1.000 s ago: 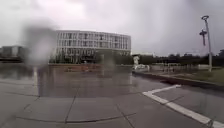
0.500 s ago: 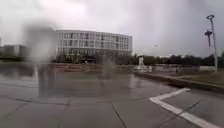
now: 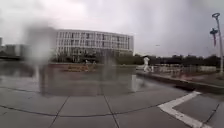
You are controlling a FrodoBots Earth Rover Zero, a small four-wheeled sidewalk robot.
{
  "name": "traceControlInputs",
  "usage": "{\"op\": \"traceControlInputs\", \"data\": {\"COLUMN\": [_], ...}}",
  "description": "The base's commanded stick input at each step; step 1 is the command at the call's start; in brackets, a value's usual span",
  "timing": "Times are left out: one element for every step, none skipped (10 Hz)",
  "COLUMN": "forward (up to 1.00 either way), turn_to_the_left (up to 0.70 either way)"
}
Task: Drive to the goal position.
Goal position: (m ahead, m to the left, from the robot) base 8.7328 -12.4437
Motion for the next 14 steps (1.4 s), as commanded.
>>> {"op": "traceControlInputs", "data": {"forward": [0.7,0.7,0.7,0.7,0.7,0.7,0.7,0.7,0.7,0.7,0.7,0.7,0.7,0.7], "turn_to_the_left": [0.0,0.0,0.0,0.0,0.0,0.0,0.0,0.0,0.0,0.0,0.0,0.0,0.0,0.0]}}
